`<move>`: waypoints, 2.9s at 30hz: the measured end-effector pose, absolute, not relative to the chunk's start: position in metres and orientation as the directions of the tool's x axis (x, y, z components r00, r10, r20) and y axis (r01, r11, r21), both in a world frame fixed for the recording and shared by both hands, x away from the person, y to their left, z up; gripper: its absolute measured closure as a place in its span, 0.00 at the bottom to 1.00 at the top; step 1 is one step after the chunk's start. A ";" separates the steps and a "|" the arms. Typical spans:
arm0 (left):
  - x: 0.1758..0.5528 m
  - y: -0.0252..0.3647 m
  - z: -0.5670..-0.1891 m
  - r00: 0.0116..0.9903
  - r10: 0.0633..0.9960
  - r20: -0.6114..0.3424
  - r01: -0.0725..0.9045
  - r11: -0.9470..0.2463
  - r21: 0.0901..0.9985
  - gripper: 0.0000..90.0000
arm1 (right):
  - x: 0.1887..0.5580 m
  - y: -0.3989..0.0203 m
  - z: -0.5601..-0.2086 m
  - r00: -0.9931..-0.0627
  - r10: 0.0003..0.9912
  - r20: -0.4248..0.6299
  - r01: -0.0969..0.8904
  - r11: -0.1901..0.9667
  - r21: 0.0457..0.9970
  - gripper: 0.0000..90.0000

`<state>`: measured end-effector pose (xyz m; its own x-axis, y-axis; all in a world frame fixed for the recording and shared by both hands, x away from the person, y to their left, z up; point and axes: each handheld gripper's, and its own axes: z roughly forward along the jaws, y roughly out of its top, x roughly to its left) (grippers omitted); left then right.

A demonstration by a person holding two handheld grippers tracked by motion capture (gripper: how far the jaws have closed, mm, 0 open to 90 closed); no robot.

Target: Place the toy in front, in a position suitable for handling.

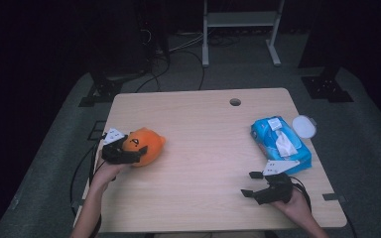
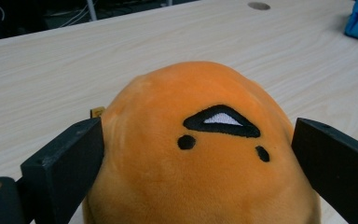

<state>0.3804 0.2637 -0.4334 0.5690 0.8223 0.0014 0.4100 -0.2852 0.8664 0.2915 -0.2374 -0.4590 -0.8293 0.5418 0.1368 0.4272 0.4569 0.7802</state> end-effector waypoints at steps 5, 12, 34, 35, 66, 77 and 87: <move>0.379 0.261 -0.435 0.589 0.807 0.044 0.404 -0.341 0.848 0.09 | 0.291 -0.237 -0.459 -0.829 0.543 0.134 0.427 0.460 0.778 0.27; 0.377 0.262 -0.425 0.559 0.828 0.039 0.419 -0.323 0.848 0.35 | 0.291 -0.236 -0.458 -0.829 0.544 0.129 0.424 0.462 0.779 0.27; 0.339 0.127 -0.392 0.816 0.577 0.024 0.215 -0.342 0.915 0.40 | 0.294 -0.272 -0.446 -0.778 0.618 0.117 0.429 0.384 0.818 0.28; 0.337 0.119 -0.396 0.828 0.561 0.015 0.219 -0.348 0.912 0.40 | 0.294 -0.275 -0.444 -0.772 0.625 0.113 0.426 0.378 0.822 0.28; 0.304 0.102 -0.429 0.913 0.402 0.075 0.130 -0.458 0.879 0.12 | 0.369 -0.325 -0.432 -0.477 0.875 -0.085 0.484 0.343 0.805 0.67; 0.304 0.098 -0.438 0.918 0.391 0.060 0.137 -0.456 0.879 0.16 | 0.366 -0.333 -0.426 -0.466 0.884 -0.034 0.512 0.300 0.805 0.93; 0.306 0.099 -0.441 0.914 0.400 0.062 0.141 -0.458 0.877 0.16 | 0.317 -0.334 -0.359 -0.573 0.819 0.018 0.350 0.224 0.909 0.94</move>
